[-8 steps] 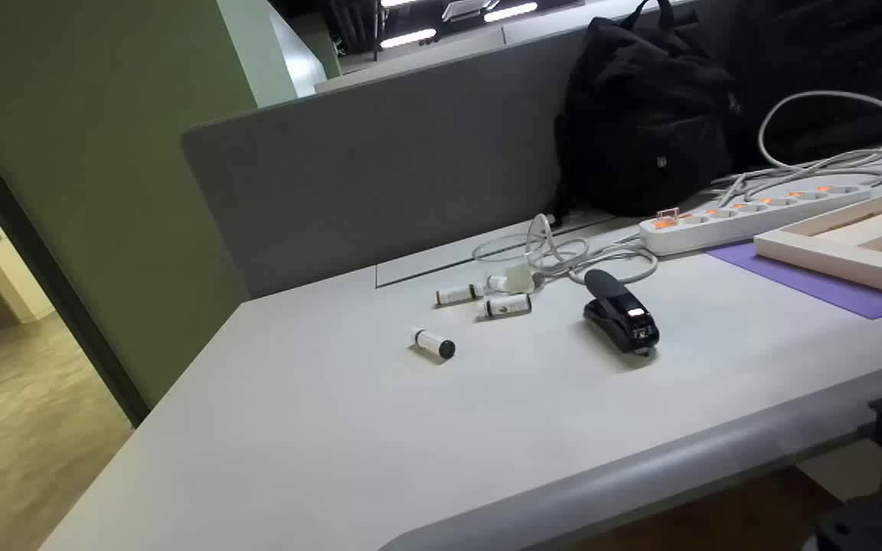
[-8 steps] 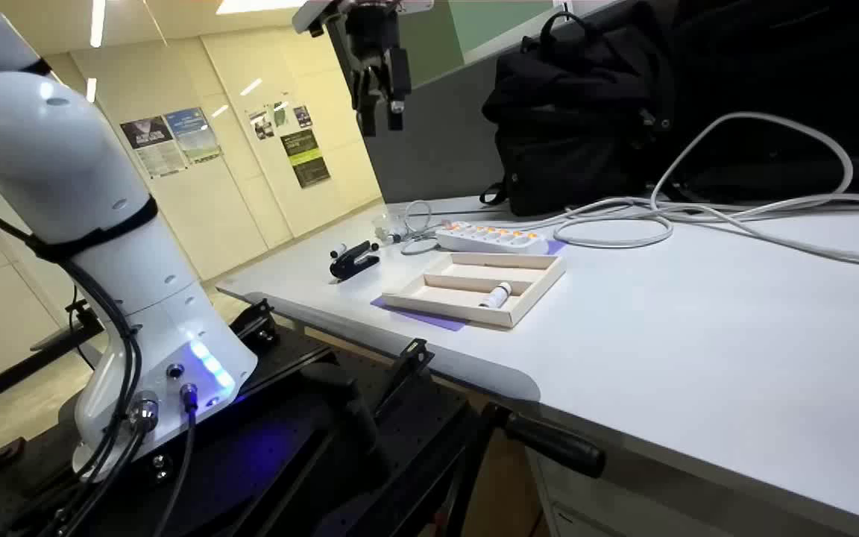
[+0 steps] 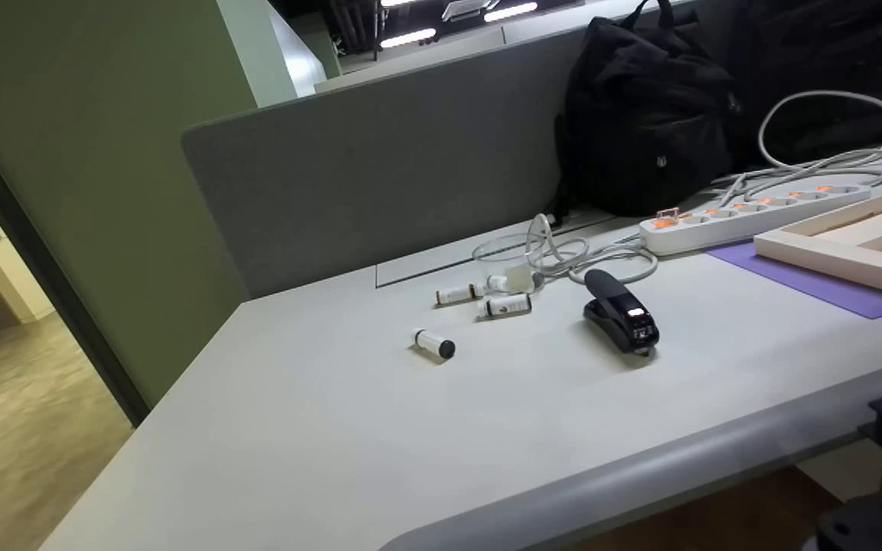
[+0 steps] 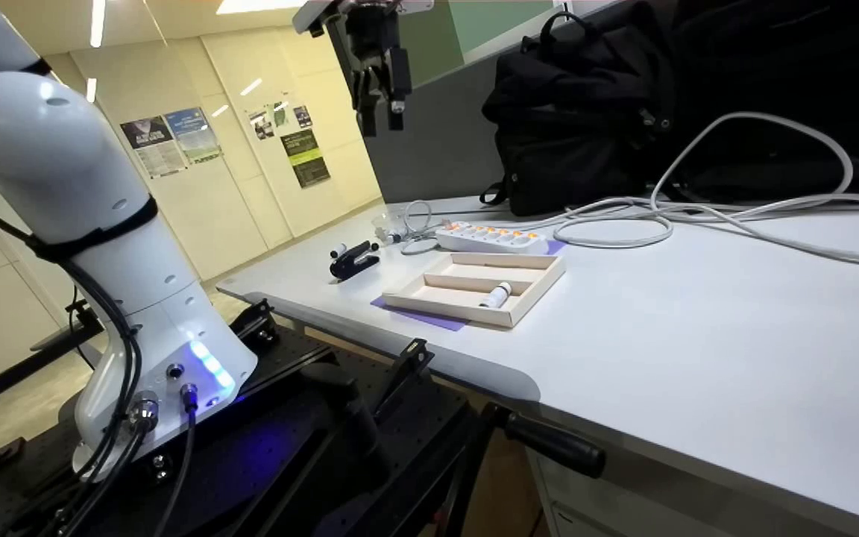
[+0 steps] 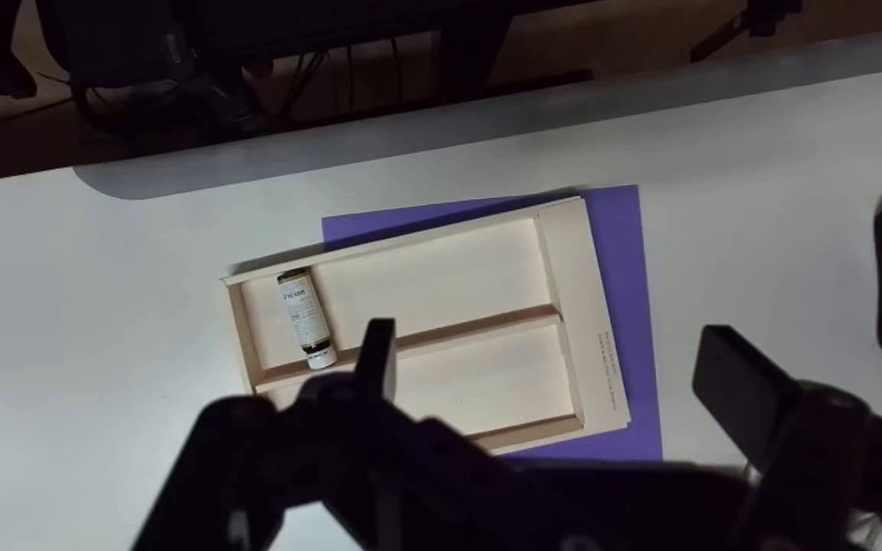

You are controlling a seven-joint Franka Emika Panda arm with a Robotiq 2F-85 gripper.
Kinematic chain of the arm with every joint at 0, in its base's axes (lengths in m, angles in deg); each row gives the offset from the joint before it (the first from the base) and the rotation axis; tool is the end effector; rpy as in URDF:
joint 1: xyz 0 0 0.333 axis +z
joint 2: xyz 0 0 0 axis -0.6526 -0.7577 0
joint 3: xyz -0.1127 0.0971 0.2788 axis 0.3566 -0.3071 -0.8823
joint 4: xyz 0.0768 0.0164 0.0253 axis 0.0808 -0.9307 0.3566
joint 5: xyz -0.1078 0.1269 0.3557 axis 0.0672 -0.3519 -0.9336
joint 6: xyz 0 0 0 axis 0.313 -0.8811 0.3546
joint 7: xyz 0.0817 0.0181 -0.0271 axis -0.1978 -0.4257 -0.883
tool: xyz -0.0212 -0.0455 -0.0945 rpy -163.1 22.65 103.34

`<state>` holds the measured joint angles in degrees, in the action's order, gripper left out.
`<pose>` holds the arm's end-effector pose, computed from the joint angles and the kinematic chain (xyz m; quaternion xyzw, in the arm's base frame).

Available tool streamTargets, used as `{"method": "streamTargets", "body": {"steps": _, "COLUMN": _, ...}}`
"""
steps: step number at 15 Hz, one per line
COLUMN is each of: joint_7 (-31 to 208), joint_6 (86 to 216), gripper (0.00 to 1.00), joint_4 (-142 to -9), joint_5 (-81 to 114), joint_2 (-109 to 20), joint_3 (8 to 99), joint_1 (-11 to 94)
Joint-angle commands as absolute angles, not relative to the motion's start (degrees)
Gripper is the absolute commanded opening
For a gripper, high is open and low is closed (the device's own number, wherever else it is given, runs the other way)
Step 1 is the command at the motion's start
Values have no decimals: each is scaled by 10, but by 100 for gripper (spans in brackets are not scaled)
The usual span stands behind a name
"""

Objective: Push down on the stapler

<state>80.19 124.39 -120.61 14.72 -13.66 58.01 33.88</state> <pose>0.4089 -0.1157 0.3902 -0.9868 0.0935 0.1281 0.0319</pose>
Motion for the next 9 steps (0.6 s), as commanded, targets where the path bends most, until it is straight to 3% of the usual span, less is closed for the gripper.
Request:
{"method": "streamTargets", "body": {"steps": 1, "joint_7": 801, "joint_6": 1242, "gripper": 100, "joint_4": -1205, "joint_5": 147, "joint_2": -137, "joint_3": 578, "joint_1": 336}}
{"method": "streamTargets", "body": {"steps": 4, "joint_7": 795, "joint_6": 1222, "gripper": 100, "joint_4": -1178, "joint_5": 89, "joint_2": -170, "joint_3": 561, "joint_1": 365}}
{"method": "streamTargets", "body": {"steps": 9, "joint_7": 842, "joint_6": 1313, "gripper": 100, "joint_4": -1179, "joint_5": 24, "joint_2": -196, "joint_3": 464, "joint_1": 446}}
